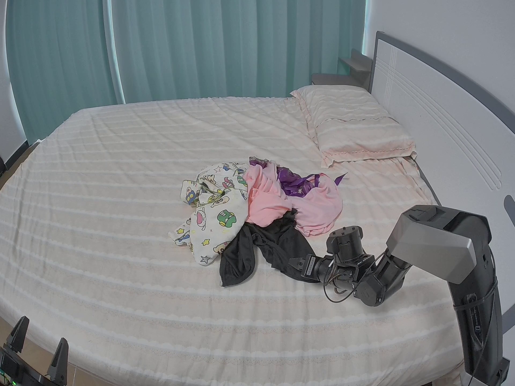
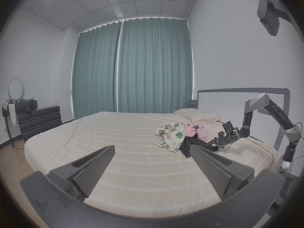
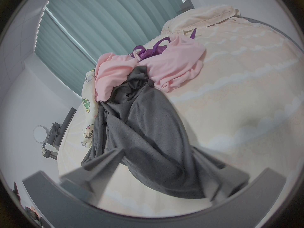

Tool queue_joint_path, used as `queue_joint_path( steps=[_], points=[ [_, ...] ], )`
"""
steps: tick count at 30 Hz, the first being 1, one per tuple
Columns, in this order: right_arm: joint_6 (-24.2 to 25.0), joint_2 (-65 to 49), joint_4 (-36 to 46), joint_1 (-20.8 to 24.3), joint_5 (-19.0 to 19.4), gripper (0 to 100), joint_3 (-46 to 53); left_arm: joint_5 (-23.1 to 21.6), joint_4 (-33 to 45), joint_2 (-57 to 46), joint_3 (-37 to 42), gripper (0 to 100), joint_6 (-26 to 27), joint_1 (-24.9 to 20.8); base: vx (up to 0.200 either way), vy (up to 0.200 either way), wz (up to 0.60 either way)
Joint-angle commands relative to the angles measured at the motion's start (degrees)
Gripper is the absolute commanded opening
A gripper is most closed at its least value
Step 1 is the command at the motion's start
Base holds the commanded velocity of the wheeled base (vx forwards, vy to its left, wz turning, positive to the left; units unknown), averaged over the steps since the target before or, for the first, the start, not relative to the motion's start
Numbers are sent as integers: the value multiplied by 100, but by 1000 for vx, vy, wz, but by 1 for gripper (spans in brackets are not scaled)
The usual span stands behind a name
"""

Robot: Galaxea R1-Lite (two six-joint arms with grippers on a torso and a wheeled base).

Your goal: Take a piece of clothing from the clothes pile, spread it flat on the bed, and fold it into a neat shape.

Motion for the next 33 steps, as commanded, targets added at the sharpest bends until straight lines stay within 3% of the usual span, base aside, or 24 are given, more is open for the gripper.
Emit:
queue_joint_path(
  steps=[1, 7, 17, 23, 26, 27, 28, 31, 33],
  points=[
    [9, 41, -13, 104, -4, 0, -146, 1, 0, -66, 92, 100, 16, 0, 0, 0, 0],
    [97, -29, -145, 95, -13, 0, 117, -8, 0, -66, 84, 100, 34, 9, 0, 0, 0],
    [1011, -635, -1578, -160, -48, 0, 1594, -52, -9, -75, 84, 100, 34, 9, 0, 0, 0],
    [1169, -785, -2026, -151, -48, 0, 2007, -52, -18, -75, 84, 100, 16, 0, 0, 0, 0],
    [1187, -802, -2079, -160, -66, 0, 2051, -79, -202, -5, -496, 100, -256, -9, 0, 0, 0],
    [1187, -802, -2079, -151, -75, 0, 2060, -105, -193, 276, -1217, 100, -651, -53, 0, 0, 0],
    [1187, -802, -2079, -134, -83, 0, 2051, -184, -53, 610, -1384, 100, -704, -123, 0, 0, 0],
    [1187, -811, -2193, -37, -83, 0, 2095, -641, 114, 1059, -1358, 100, 122, -132, 0, 0, 0],
    [1187, -767, -2316, -2, -83, 0, 2165, -931, 246, 1586, -1305, 100, 43, -149, 0, 0, 0]
  ],
)
